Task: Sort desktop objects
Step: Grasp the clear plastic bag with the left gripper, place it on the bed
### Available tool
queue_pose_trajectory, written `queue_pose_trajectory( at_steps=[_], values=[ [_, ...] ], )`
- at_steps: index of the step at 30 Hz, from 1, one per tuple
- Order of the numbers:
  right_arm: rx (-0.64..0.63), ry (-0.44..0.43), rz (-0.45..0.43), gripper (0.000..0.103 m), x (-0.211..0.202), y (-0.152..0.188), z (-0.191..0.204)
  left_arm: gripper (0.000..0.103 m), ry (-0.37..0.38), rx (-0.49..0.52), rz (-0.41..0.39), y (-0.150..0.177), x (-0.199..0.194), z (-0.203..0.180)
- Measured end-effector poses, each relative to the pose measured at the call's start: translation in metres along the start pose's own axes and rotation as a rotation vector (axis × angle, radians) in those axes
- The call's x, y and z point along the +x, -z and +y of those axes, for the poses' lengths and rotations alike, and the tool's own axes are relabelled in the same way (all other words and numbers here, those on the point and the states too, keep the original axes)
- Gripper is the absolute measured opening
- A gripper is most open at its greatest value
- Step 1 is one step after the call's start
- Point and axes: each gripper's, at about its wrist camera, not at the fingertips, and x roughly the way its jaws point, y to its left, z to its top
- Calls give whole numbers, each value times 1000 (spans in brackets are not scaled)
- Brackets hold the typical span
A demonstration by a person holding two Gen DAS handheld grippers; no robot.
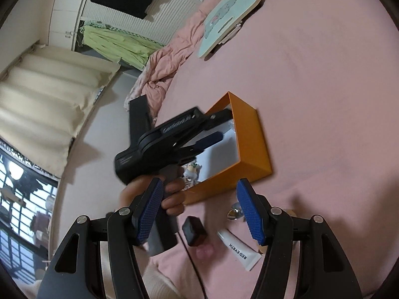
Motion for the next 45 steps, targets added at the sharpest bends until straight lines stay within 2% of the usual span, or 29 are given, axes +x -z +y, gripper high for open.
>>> queue_pose_trajectory(
  at_steps=[5, 6, 7, 11, 13, 18, 22, 28, 30, 35, 39, 41, 44, 45],
  values=[
    [20, -20, 4, 62, -1, -1, -2, 57, -48, 24, -2, 0, 12, -4],
    [18, -19, 4, 62, 0, -1, -1, 37, -86, 40, -1, 1, 12, -4],
    [15, -17, 4, 62, 0, -1, -1, 29, -99, 50, 2, 1, 12, -3],
    [6, -7, 10, 62, 3, 0, 1, 28, -96, 70, 7, 3, 6, 3],
    [0, 3, 8, 62, 4, 0, 1, 28, -93, 74, -27, 6, -8, 4],
    [-15, 35, 19, 62, 10, 1, 1, 28, -125, 164, -143, 27, -70, -6],
    [-56, 81, 33, 62, 15, 4, 5, 28, -168, 224, -212, 58, -120, -9],
    [-90, 135, 50, 62, 20, 9, 7, 28, -169, 204, -207, 116, -152, 15],
    [-92, 149, 49, 62, 20, 9, 6, 28, -158, 212, -185, 143, -150, 20],
    [-93, 179, 48, 62, 20, 11, 4, 28, -39, 204, -102, 204, -128, 29],
    [-106, 206, 48, 62, 20, 12, 5, 28, -1, 191, -67, 229, -110, 29],
    [-115, 217, 49, 62, 20, 13, 6, 30, 28, 202, 1, 235, -94, 31],
    [-128, 235, 54, 62, 21, 15, 7, 38, 83, 164, -12, 236, -94, 40],
    [-133, 244, 56, 62, 21, 15, 8, 53, 108, 131, -16, 234, -96, 44]
  ],
)
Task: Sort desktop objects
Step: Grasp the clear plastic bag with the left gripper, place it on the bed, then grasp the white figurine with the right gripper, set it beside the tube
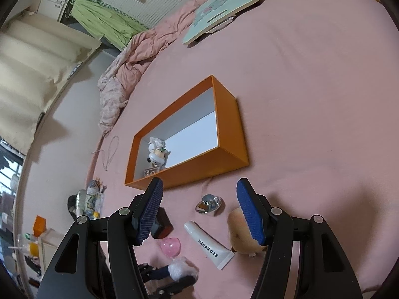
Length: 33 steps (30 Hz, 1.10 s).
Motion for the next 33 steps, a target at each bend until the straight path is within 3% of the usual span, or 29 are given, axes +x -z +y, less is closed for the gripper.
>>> queue_pose_trajectory(
  at_steps=[1, 3, 7, 10, 13, 17, 23, 27, 33],
  values=[
    [-6, 9, 3, 62, 1, 1, 1, 69, 14, -35, -19, -3, -5, 4],
    [-26, 19, 4, 62, 1, 2, 4, 75, 19, -65, -82, -9, -21, 9],
    [-78, 16, 5, 62, 0, 5, 14, 89, -23, -22, -201, -24, -57, 15],
    [-113, 24, 23, 62, 5, 6, 22, 91, -107, -8, -245, -30, -67, 28],
    [-143, 30, 70, 62, 18, 5, 36, 91, -193, -80, -267, -30, -63, 46],
    [-195, 27, 123, 62, 44, -11, 77, 91, -240, -148, -329, -32, -62, 53],
    [-357, 118, 225, 62, 112, -43, 145, 91, -208, -213, -335, -28, -59, 67],
    [-389, 190, 348, 62, 171, -49, 157, 91, -173, -246, -351, -25, -61, 73],
    [-359, 267, 457, 62, 235, -44, 157, 91, -110, -326, -348, -26, -59, 88]
  ],
)
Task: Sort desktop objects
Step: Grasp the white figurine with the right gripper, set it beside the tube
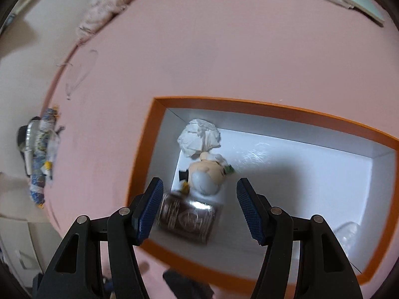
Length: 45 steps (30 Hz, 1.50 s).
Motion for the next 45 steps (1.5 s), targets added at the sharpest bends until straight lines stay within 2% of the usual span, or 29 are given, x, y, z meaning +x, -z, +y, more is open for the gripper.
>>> queue_pose_trajectory(
  at_steps=[3, 4, 6, 8, 13, 18, 22, 25, 31, 36, 39, 42, 45],
  values=[
    [-37, 74, 10, 62, 13, -2, 8, 91, 21, -46, 5, -2, 1, 8],
    [-58, 103, 4, 52, 14, -3, 12, 91, 21, -52, 3, -2, 1, 9],
    [-95, 149, -7, 52, 14, -3, 17, 91, 20, -58, -1, -2, 1, 10],
    [-107, 159, -15, 52, 11, -2, 20, 91, 16, -50, -5, -2, 1, 9],
    [-73, 105, -90, 52, -18, 9, 12, 91, -4, -37, -17, 1, -2, 8],
    [-34, 22, -214, 52, -86, 31, -4, 91, -24, -47, -10, 3, 0, 10],
    [-17, -33, -287, 52, -139, 62, -21, 91, -42, -29, -24, 4, -2, 10],
    [8, -37, -292, 52, -160, 95, -47, 91, -56, -20, -25, 4, -2, 8],
    [118, 15, -161, 52, -131, 171, -93, 91, -80, 18, -10, 8, -2, 1],
    [210, -42, -102, 52, -112, 202, -119, 91, -108, 73, -1, 12, 3, -9],
    [247, -93, -113, 52, -104, 201, -128, 91, -109, 90, 1, 12, 4, -12],
    [250, -81, -148, 52, -103, 196, -128, 91, -113, 80, -2, 12, 3, -10],
    [266, -83, -220, 52, -110, 191, -127, 91, -114, 62, 4, 12, 3, -6]
  ],
)
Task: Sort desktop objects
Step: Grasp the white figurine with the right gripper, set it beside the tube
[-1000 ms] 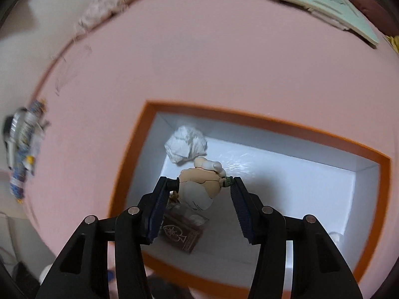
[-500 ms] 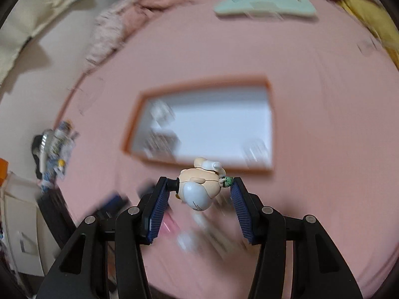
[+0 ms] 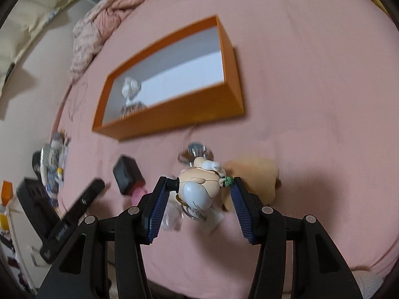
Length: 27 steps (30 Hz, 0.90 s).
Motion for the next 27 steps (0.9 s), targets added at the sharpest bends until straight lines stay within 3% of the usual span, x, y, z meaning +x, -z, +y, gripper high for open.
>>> queue_pose_trajectory(
  at_steps=[3, 7, 13, 25, 27],
  values=[
    [-5, -9, -82, 52, -12, -3, 3, 91, -2, -4, 5, 0, 1, 1],
    [-43, 25, 44, 53, 9, -1, 4, 91, -14, 25, 11, 3, 3, -4],
    [-120, 62, 45, 53, 12, 4, 12, 91, -21, 42, 15, 5, 2, -7],
    [4, -74, -122, 54, -29, -9, -22, 91, -34, 113, -2, 7, -3, -18],
    [15, -73, -128, 62, -26, -9, -23, 91, -32, 147, 9, 6, -2, -24]
  ],
)
